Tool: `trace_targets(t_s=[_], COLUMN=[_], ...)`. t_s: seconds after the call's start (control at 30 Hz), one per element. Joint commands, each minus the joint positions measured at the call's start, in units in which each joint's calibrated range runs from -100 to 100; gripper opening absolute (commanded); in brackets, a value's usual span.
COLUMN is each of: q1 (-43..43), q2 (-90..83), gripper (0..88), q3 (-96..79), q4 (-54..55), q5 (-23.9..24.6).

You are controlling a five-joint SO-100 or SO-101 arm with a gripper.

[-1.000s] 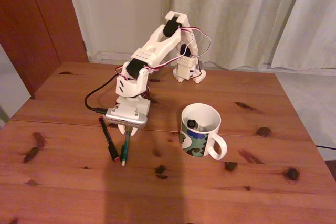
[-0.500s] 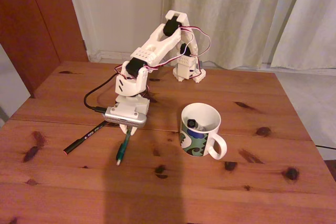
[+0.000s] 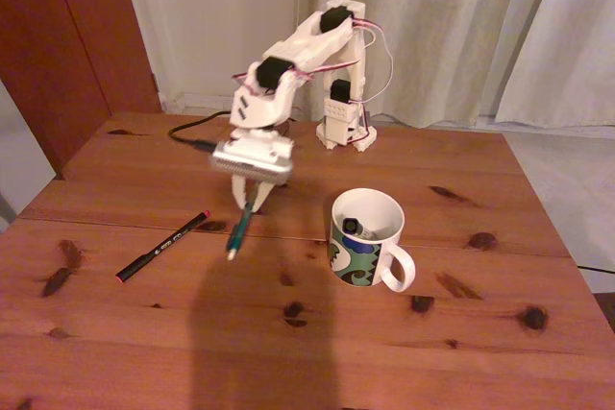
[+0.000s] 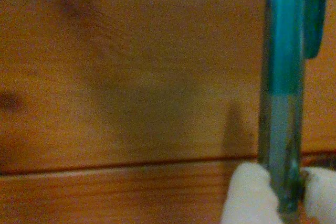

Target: Clean up the desk and place the pens and markers into the cup

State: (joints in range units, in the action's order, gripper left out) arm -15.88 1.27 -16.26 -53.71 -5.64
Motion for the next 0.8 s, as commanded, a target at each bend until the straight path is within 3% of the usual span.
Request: trace_targets(t_s=[0.0,0.23,0.4,0.77], q1=[2.3,7.3,11.0,15.0], q2=[-10.3,-18.8,-22.3,-22.7], gripper=[0.8,0.8,0.8,0.8], q3=[-0.7,-0.2,-0.4,-1.3], q4=[0.4,1.2,9.3,15.0], q5=[3.2,10.0,16.6,22.7])
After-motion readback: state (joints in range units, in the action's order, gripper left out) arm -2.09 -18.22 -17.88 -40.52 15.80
